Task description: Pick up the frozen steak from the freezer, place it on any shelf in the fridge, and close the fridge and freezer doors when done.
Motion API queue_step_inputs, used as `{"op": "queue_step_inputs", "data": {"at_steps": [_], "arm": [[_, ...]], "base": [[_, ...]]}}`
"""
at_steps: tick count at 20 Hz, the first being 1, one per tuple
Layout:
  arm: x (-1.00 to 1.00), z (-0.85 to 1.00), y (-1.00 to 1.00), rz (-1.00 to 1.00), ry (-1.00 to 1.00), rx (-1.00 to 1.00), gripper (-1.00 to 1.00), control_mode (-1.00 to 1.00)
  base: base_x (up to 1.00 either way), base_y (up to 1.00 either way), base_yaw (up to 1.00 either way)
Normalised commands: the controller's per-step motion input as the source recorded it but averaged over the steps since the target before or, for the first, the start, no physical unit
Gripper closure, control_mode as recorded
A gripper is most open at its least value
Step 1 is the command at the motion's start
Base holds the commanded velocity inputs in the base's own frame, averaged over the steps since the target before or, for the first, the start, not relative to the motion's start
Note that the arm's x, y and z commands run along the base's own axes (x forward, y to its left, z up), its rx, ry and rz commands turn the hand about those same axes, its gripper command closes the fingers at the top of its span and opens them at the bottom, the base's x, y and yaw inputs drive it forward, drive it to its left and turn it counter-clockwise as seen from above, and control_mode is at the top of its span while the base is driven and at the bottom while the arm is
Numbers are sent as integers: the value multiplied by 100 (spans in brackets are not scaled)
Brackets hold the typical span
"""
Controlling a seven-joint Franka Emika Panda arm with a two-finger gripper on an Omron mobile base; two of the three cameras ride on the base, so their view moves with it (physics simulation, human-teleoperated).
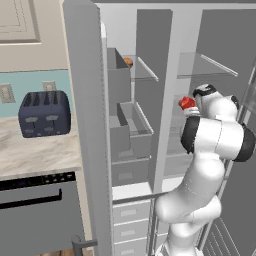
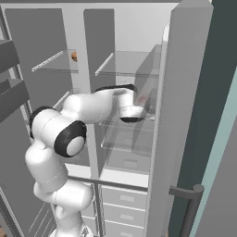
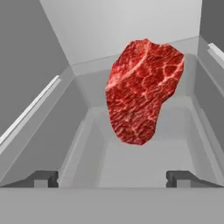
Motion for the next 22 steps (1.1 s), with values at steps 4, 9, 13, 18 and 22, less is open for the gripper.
{"op": "queue_step_inputs", "data": {"at_steps": [4,9,13,18,22], "arm": [[-86,6,23,0,-8,0,-100,-100],[-82,46,35,-1,-8,0,-100,-100],[-67,71,49,-4,0,0,-100,-100],[-57,61,59,-6,4,0,-100,-100],[-62,43,50,-7,11,0,-100,-100]], "base": [[0,0,0],[0,0,0],[0,0,0],[0,0,0],[0,0,0]]}}
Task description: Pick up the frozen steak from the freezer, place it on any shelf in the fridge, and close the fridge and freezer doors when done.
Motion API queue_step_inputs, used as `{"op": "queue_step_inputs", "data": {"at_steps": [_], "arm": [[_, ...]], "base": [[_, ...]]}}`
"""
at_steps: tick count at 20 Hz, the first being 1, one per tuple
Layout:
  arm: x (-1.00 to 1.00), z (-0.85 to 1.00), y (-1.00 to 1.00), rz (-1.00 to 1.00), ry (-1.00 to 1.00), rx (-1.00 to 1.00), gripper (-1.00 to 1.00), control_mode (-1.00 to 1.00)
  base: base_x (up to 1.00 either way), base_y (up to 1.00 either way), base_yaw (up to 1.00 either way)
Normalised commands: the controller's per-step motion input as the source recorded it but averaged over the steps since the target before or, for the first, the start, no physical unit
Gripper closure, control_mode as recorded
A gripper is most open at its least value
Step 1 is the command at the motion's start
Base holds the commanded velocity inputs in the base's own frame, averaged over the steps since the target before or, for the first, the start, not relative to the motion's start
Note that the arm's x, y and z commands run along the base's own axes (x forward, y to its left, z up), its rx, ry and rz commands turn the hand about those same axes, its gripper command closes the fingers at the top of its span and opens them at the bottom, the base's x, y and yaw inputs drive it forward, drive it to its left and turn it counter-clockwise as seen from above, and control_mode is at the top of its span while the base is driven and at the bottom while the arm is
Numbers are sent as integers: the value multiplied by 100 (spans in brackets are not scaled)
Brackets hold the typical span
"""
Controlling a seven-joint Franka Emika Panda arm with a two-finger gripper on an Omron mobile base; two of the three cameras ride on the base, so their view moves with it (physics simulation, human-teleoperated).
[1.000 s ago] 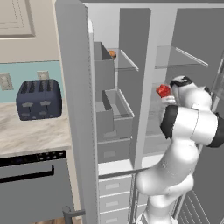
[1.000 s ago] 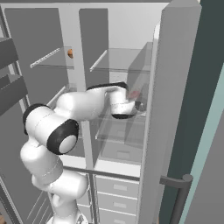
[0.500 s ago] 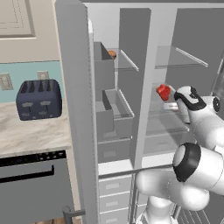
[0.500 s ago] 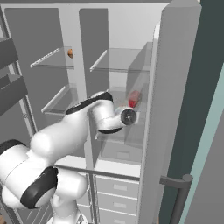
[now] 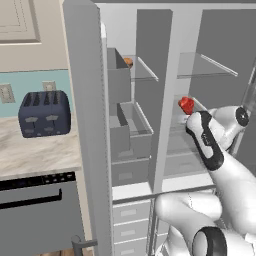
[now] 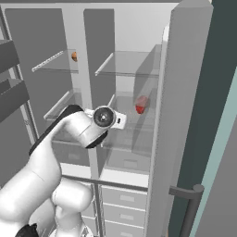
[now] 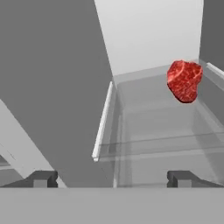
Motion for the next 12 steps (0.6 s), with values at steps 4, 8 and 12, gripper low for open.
{"op": "queue_step_inputs", "data": {"at_steps": [4,8,12], "arm": [[-77,18,50,-6,14,0,-100,-100],[-84,1,54,-5,13,-1,-100,-100],[-80,0,58,-6,12,-3,-100,-100]], "base": [[0,0,0],[0,0,0],[0,0,0]]}}
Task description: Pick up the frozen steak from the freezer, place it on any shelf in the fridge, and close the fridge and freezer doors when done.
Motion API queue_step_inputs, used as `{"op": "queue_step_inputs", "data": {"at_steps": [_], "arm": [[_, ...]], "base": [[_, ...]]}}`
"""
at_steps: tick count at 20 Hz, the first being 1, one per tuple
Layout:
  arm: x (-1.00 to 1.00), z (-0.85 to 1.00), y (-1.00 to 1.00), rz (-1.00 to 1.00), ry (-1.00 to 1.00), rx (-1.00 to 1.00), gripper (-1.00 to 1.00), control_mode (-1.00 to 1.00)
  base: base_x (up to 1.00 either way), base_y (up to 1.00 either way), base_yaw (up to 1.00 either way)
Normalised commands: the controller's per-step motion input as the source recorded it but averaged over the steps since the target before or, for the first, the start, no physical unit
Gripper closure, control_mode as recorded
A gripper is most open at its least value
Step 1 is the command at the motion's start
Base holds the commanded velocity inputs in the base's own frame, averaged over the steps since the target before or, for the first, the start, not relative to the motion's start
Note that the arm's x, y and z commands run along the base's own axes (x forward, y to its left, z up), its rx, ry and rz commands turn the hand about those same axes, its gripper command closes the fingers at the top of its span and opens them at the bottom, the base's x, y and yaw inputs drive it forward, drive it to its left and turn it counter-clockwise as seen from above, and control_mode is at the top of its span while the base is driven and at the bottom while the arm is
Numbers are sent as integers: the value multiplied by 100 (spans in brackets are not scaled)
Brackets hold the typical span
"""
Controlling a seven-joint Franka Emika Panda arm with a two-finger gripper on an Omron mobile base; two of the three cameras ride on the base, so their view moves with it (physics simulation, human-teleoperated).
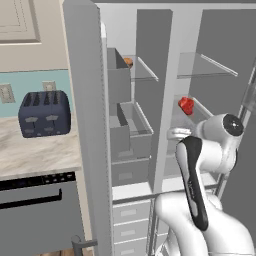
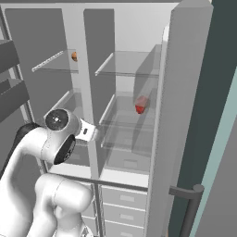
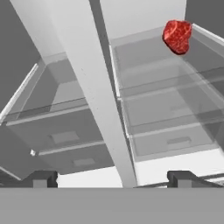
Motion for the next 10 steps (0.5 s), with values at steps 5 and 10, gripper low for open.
{"op": "queue_step_inputs", "data": {"at_steps": [5,10], "arm": [[-65,-5,45,-5,9,-5,-100,-100],[-56,-18,5,0,1,-1,-100,-100]], "base": [[0,0,0],[0,0,0]]}}
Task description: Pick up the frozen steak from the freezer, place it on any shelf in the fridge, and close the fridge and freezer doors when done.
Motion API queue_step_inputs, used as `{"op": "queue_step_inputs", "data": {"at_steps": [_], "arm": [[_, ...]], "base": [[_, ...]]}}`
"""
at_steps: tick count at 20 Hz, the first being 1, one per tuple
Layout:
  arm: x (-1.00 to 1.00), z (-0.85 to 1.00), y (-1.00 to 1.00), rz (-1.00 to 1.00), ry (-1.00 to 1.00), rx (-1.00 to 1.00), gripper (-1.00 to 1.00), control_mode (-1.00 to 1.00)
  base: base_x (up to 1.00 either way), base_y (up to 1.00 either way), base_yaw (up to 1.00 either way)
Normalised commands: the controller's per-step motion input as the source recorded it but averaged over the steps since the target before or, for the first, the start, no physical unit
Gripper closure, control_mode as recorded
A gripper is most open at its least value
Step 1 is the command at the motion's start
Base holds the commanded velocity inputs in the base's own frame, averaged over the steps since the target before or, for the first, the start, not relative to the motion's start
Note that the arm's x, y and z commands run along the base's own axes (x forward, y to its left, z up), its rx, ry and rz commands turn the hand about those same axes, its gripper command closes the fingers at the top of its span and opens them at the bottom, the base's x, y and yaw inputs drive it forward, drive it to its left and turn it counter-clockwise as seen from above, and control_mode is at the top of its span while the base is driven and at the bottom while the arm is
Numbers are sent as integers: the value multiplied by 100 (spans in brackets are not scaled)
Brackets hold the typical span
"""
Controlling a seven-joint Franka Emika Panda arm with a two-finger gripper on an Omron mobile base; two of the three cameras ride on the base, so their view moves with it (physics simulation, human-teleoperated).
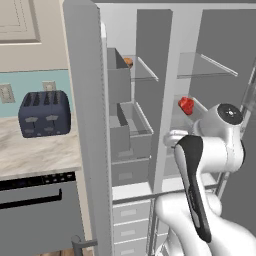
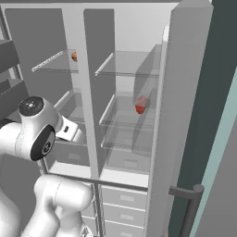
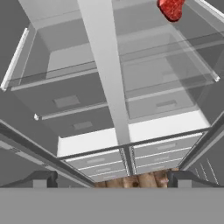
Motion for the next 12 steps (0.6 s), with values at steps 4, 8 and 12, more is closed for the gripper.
{"op": "queue_step_inputs", "data": {"at_steps": [4,8,12], "arm": [[-27,-9,0,0,1,0,-100,-100],[0,-14,11,0,5,-4,-100,-100],[4,-26,20,0,7,-6,-100,-100]], "base": [[0,0,0],[0,0,0],[0,0,0]]}}
